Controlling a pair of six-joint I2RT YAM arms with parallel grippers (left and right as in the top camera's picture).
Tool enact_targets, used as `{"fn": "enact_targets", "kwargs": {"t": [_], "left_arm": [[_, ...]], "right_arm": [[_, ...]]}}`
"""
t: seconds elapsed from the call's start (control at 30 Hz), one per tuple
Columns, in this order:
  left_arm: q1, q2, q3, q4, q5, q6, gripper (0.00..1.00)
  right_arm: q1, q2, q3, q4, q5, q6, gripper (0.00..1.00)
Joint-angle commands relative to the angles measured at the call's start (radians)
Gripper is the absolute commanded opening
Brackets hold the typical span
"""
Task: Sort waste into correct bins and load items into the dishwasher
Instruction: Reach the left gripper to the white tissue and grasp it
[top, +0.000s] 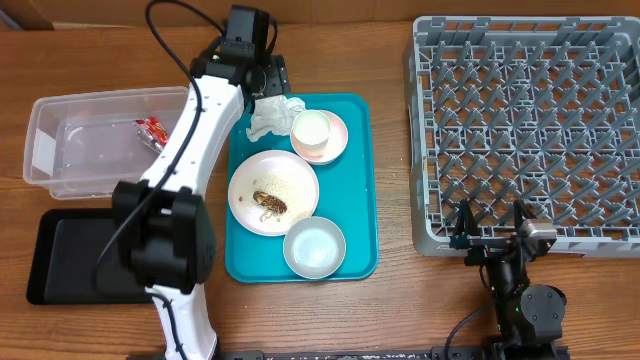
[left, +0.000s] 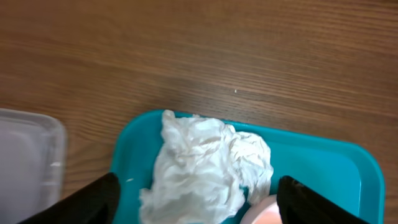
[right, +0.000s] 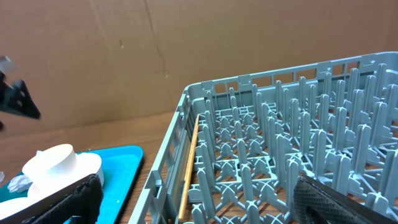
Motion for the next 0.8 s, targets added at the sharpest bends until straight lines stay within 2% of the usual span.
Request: {"fn": "enact_targets", "kwargs": {"t": [0.0,0.03,0.23,0.5,0.6,0.7,0.77], "left_arm": [[-0.002,0.051,-0.005,0.026,0.114,-0.131,0.77],[-0.002,0.067,-0.005,0.027,0.124,-0.172,0.75],[-0.002,0.144,-0.005,0.024,0.171,-0.348,0.74],[0.003,0.177,-0.005,0.033,0.157,-0.372,0.74],[0.003,0.190,-0.005,0.047,0.113,-0.423,0.74],[0.003,0.190,-0.005,0.083,0.070,-0.423,0.72],[0.003,0.190,-0.005,0.104,0.053,-0.423,0.65]], "right_arm": [[-0.008,-0.004,-0.010,0.003,-0.005,-0.006,1.00],[-0.008,-0.004,-0.010,0.003,-0.005,-0.006,1.00],[-0.008,-0.004,-0.010,0.003,-0.005,-0.006,1.00],[-0.008,-0.004,-0.010,0.003,-0.005,-0.006,1.00],[-0.008,-0.004,-0.010,0.003,-0.005,-0.006,1.00],[-0.008,-0.004,-0.010,0.003,-0.005,-0.006,1.00],[-0.008,-0.004,-0.010,0.003,-0.005,-0.006,1.00]]}}
